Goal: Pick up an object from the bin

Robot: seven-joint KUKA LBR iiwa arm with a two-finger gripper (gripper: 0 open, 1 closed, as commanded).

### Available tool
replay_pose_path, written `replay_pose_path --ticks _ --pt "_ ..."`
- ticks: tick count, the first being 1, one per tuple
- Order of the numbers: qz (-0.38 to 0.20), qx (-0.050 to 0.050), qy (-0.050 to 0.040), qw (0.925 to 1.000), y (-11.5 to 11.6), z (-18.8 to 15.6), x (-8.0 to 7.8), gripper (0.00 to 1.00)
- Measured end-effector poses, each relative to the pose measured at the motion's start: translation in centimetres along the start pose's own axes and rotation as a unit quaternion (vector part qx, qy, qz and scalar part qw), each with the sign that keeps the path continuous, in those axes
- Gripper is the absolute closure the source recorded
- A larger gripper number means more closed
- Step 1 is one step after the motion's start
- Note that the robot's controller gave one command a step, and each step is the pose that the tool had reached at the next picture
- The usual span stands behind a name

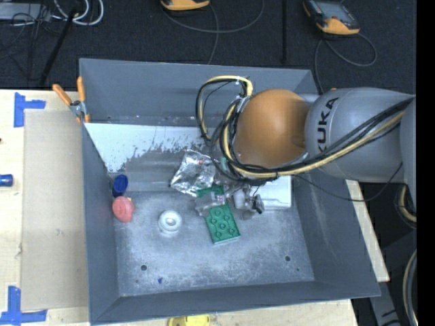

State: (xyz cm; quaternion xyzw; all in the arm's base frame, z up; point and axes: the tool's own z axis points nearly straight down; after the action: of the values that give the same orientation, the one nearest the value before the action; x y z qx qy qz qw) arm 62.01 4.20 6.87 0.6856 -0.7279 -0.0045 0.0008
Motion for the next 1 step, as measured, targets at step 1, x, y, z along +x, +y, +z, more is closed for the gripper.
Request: replay_pose_path --ticks 1 --pt "0.000 -0.001 0.0006 1.0000 -0.03 -0.19 -0.01 1.00"
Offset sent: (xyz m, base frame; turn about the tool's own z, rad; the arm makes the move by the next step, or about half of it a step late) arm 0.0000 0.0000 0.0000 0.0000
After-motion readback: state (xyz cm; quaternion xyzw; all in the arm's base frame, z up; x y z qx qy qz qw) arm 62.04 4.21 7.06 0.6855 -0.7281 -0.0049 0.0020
